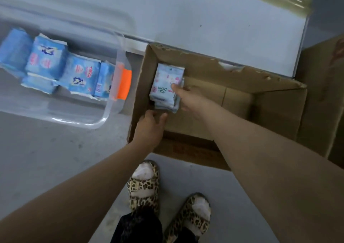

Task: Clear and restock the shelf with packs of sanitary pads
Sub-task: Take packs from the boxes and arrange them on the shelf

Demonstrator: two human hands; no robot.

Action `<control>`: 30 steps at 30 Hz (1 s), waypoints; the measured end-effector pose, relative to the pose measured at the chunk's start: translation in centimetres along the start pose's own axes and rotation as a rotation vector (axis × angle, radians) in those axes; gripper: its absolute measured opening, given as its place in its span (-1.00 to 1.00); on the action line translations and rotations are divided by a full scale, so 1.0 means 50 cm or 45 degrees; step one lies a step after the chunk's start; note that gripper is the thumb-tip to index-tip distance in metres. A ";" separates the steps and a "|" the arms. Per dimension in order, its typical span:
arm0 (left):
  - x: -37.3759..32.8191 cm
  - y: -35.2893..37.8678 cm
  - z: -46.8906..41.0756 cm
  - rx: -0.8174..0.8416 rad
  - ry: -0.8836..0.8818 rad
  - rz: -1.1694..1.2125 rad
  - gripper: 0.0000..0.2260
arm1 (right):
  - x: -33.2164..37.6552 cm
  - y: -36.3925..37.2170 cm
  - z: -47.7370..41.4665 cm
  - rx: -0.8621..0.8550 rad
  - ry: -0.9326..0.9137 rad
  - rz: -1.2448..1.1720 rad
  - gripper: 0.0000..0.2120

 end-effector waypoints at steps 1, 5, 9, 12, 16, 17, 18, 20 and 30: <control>0.006 0.004 -0.006 0.011 -0.010 -0.002 -0.55 | -0.001 0.009 -0.021 -0.018 -0.017 -0.040 -0.63; 0.028 0.018 -0.025 0.067 -0.057 0.060 -0.55 | -0.001 0.033 -0.073 -0.042 -0.056 -0.104 -0.72; 0.033 0.028 -0.033 0.097 -0.083 0.128 -0.56 | -0.013 0.030 -0.106 -0.126 -0.035 -0.144 -0.65; 0.035 0.033 -0.039 0.094 -0.107 0.162 -0.54 | -0.017 0.035 -0.113 -0.127 -0.035 -0.211 -0.55; 0.037 0.037 -0.039 0.085 -0.166 0.116 -0.51 | -0.023 0.012 -0.093 -0.110 -0.066 -0.402 -0.41; 0.034 0.039 -0.038 0.086 -0.178 0.107 -0.49 | -0.029 -0.005 -0.083 -0.101 -0.102 -0.458 -0.46; 0.031 0.040 -0.039 0.081 -0.186 0.111 -0.48 | -0.040 -0.024 -0.071 -0.086 -0.125 -0.503 -0.51; 0.025 0.042 -0.047 0.055 -0.213 0.167 -0.45 | -0.074 -0.075 -0.037 -0.107 -0.128 -0.594 -0.61; -0.033 0.121 -0.187 -0.190 -0.442 0.756 -0.12 | -0.282 -0.253 0.061 -0.490 -0.126 -0.872 -0.34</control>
Point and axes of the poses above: each hand's wrist, its own z-axis away from the middle knuckle, its own y-axis out of the palm, x = y × z, the point moved 8 cm from there along -z, towards the middle knuckle, and after that the axes turned 8 degrees about -y, right-handed, at the moved point
